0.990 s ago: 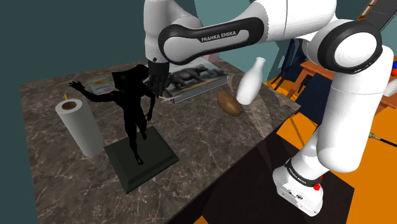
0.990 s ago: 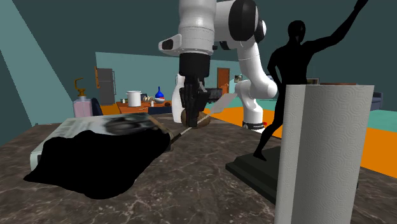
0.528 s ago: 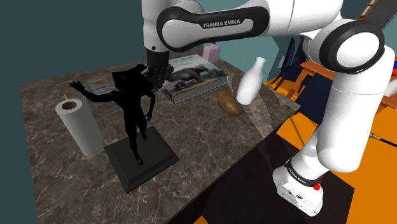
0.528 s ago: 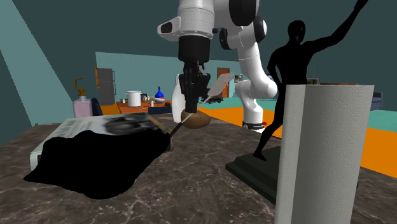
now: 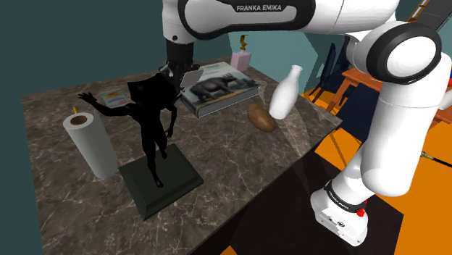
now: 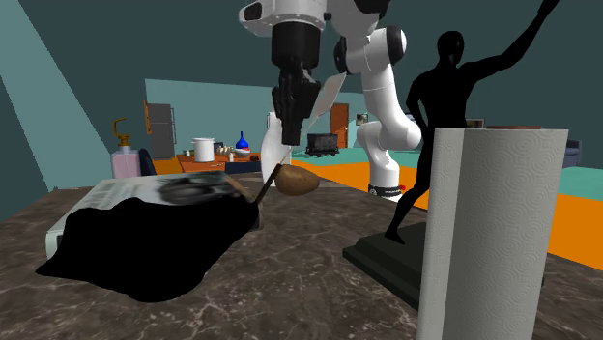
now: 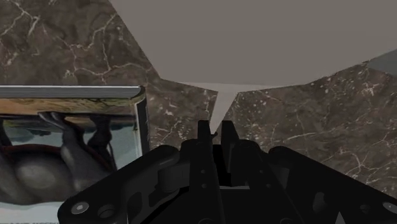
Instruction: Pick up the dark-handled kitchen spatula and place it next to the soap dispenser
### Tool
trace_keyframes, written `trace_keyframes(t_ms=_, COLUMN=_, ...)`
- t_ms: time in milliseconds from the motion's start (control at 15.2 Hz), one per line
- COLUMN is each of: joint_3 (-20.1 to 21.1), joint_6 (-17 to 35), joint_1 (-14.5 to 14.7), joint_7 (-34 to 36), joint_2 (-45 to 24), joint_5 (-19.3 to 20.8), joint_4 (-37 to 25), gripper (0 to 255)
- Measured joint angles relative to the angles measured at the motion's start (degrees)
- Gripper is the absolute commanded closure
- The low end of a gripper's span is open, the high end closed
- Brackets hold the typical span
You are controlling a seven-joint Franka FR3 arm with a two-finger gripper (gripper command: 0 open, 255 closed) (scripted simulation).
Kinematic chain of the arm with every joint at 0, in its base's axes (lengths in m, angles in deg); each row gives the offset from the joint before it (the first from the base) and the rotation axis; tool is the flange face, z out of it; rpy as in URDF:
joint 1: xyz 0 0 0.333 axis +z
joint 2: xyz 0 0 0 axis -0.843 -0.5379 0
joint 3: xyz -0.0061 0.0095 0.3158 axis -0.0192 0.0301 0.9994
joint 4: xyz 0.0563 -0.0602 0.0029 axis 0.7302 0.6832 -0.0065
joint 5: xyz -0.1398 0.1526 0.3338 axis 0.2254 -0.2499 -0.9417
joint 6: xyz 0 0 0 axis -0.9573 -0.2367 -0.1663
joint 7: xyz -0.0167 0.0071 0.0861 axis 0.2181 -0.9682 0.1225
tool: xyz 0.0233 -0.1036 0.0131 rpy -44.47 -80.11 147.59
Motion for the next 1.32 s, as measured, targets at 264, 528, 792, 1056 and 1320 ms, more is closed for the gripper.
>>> trace_keyframes(t_ms=264, joint_3=0.1, joint_6=-3.4, joint_1=0.6, joint_7=-0.1, joint_2=-0.5, joint_5=0.1, joint_4=-3.9, gripper=255)
trace_keyframes(t_ms=528, joint_3=0.1, joint_6=-6.9, joint_1=1.2, joint_7=-0.3, joint_2=-1.2, joint_5=0.4, joint_4=-8.1, gripper=255)
trace_keyframes(t_ms=792, joint_3=0.1, joint_6=-10.6, joint_1=2.0, joint_7=-0.4, joint_2=-2.3, joint_5=0.8, joint_4=-12.9, gripper=255)
trace_keyframes(t_ms=1056, joint_3=0.0, joint_6=-14.5, joint_1=2.9, joint_7=-0.7, joint_2=-3.6, joint_5=1.3, joint_4=-18.0, gripper=255)
trace_keyframes(t_ms=1320, joint_3=-0.1, joint_6=-19.0, joint_1=4.5, joint_7=-0.8, joint_2=-6.0, joint_5=2.3, joint_4=-24.9, gripper=255)
